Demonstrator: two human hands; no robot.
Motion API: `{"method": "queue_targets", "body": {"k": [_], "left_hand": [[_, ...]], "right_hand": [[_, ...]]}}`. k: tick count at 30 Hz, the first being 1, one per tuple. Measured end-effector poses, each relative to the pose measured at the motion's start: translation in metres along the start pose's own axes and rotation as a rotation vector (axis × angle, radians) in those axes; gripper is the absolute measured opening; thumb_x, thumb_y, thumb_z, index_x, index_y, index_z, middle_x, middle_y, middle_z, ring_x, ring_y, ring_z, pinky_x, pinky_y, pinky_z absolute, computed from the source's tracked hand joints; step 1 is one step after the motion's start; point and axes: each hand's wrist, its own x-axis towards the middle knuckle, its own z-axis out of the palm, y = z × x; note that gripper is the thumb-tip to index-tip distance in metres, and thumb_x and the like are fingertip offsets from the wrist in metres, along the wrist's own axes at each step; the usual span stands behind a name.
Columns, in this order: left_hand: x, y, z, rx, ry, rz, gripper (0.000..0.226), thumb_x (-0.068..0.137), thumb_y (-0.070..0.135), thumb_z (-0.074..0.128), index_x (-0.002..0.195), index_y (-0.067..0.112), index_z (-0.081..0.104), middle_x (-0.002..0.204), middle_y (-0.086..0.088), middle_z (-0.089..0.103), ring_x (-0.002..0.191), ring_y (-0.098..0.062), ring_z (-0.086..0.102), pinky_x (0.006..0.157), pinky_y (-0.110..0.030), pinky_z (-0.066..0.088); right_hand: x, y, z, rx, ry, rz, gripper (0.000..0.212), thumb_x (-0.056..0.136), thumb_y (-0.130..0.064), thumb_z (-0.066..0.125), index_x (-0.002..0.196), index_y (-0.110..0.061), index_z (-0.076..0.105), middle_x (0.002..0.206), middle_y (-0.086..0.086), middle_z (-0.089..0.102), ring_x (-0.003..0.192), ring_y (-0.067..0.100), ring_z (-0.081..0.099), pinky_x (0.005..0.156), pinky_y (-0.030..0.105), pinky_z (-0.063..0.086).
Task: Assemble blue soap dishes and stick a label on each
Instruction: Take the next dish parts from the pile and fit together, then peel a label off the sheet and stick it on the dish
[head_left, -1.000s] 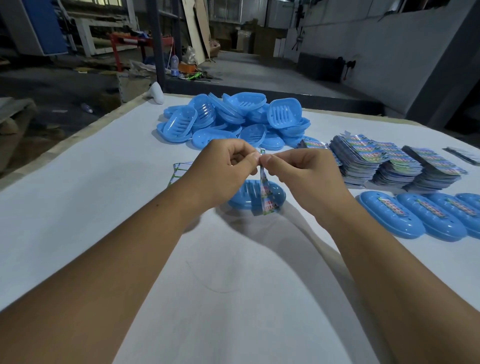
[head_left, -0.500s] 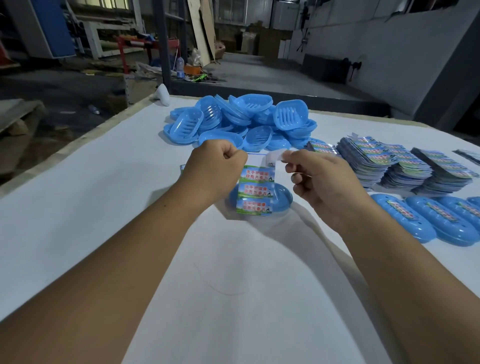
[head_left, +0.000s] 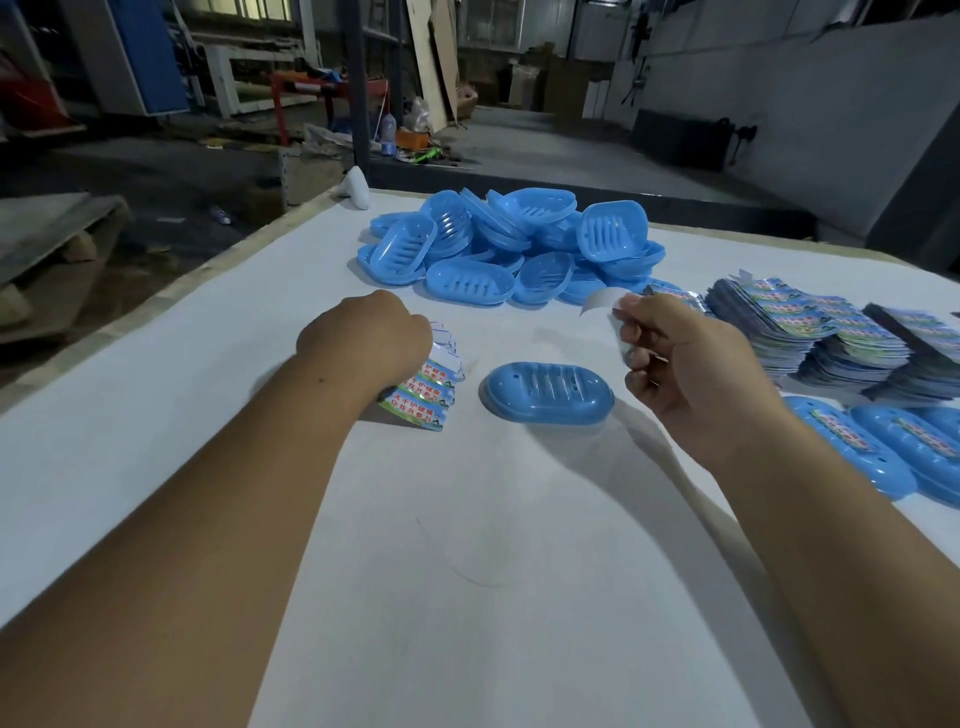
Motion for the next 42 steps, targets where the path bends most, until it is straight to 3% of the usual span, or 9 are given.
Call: {"method": "queue_targets", "body": {"k": [5, 8, 12, 16, 21, 27, 34, 37, 42], "left_hand": [[-0.005, -0.002, 0.000, 0.122, 0.157, -0.040, 0.031, 0.097, 0.042, 0.052, 0.083, 0.014, 0.053, 0.081, -0.005, 0.061, 0.067, -0.017, 0.054, 0.050, -0.029, 0.032], [-0.009, 0.005, 0.000, -0.130, 0.298, 0.038, 0.028, 0.092, 0.040, 0.062, 0.090, 0.012, 0.066, 0.081, -0.004, 0.067, 0.067, -0.016, 0.059, 0.053, -0.030, 0.044], [-0.025, 0.033, 0.005, -0.755, 0.051, 0.298, 0.023, 0.083, 0.035, 0.075, 0.078, 0.012, 0.076, 0.063, 0.011, 0.065, 0.058, -0.006, 0.058, 0.061, -0.019, 0.049], [-0.040, 0.048, 0.011, -0.884, -0.107, 0.414, 0.015, 0.080, 0.047, 0.079, 0.079, 0.032, 0.079, 0.076, 0.010, 0.076, 0.072, -0.001, 0.068, 0.073, -0.024, 0.051], [-0.041, 0.048, 0.010, -0.949, -0.168, 0.372, 0.009, 0.087, 0.037, 0.077, 0.088, 0.030, 0.082, 0.088, 0.012, 0.078, 0.093, -0.003, 0.070, 0.090, -0.025, 0.051], [-0.038, 0.049, 0.009, -0.952, -0.148, 0.342, 0.016, 0.085, 0.045, 0.077, 0.091, 0.030, 0.083, 0.093, 0.016, 0.078, 0.097, 0.003, 0.067, 0.084, -0.019, 0.047], [-0.034, 0.046, 0.012, -0.936, -0.090, 0.234, 0.013, 0.081, 0.037, 0.079, 0.076, 0.025, 0.078, 0.075, 0.002, 0.074, 0.058, -0.001, 0.057, 0.061, -0.022, 0.045], [-0.034, 0.047, 0.012, -0.903, -0.105, 0.232, 0.016, 0.082, 0.038, 0.076, 0.077, 0.023, 0.078, 0.046, 0.011, 0.053, 0.041, 0.001, 0.043, 0.053, -0.025, 0.037], [-0.031, 0.047, 0.014, -0.865, -0.085, 0.228, 0.024, 0.083, 0.040, 0.074, 0.084, 0.017, 0.079, 0.048, 0.010, 0.047, 0.041, -0.003, 0.038, 0.052, -0.024, 0.036]], "right_hand": [[-0.002, 0.003, 0.002, -0.099, 0.022, -0.046, 0.013, 0.082, -0.029, 0.078, 0.084, -0.016, 0.076, 0.071, -0.006, 0.061, 0.057, 0.010, 0.046, 0.056, 0.023, 0.040], [-0.004, 0.005, 0.006, -0.286, 0.100, -0.203, 0.017, 0.079, -0.032, 0.079, 0.069, -0.018, 0.075, 0.066, -0.009, 0.063, 0.057, 0.007, 0.049, 0.062, 0.026, 0.041], [-0.008, 0.012, 0.013, -0.643, 0.146, -0.515, 0.020, 0.080, -0.032, 0.072, 0.065, -0.019, 0.071, 0.056, -0.015, 0.062, 0.050, 0.001, 0.049, 0.058, 0.022, 0.041], [-0.009, 0.017, 0.016, -0.724, 0.122, -0.627, 0.018, 0.081, -0.031, 0.070, 0.064, -0.024, 0.068, 0.057, -0.018, 0.063, 0.051, 0.001, 0.052, 0.056, 0.021, 0.039], [-0.007, 0.017, 0.014, -0.674, 0.071, -0.617, 0.018, 0.084, -0.027, 0.073, 0.066, -0.026, 0.071, 0.056, -0.016, 0.063, 0.049, 0.001, 0.050, 0.054, 0.017, 0.038], [-0.010, 0.015, 0.012, -0.708, -0.079, -0.665, 0.016, 0.092, -0.029, 0.073, 0.077, -0.037, 0.074, 0.072, -0.012, 0.071, 0.048, 0.005, 0.045, 0.050, 0.014, 0.036], [-0.002, 0.017, 0.010, -0.652, 0.093, -0.568, 0.005, 0.086, -0.031, 0.073, 0.083, -0.027, 0.076, 0.064, -0.019, 0.068, 0.051, 0.000, 0.055, 0.055, 0.013, 0.042], [0.003, 0.012, 0.004, -0.589, 0.131, -0.456, 0.014, 0.083, -0.037, 0.079, 0.078, -0.024, 0.077, 0.066, -0.013, 0.071, 0.057, 0.002, 0.058, 0.064, 0.026, 0.050], [-0.002, 0.009, 0.005, -0.541, 0.055, -0.322, 0.018, 0.079, -0.034, 0.076, 0.068, -0.020, 0.074, 0.059, -0.004, 0.060, 0.052, 0.009, 0.043, 0.054, 0.028, 0.038]]}}
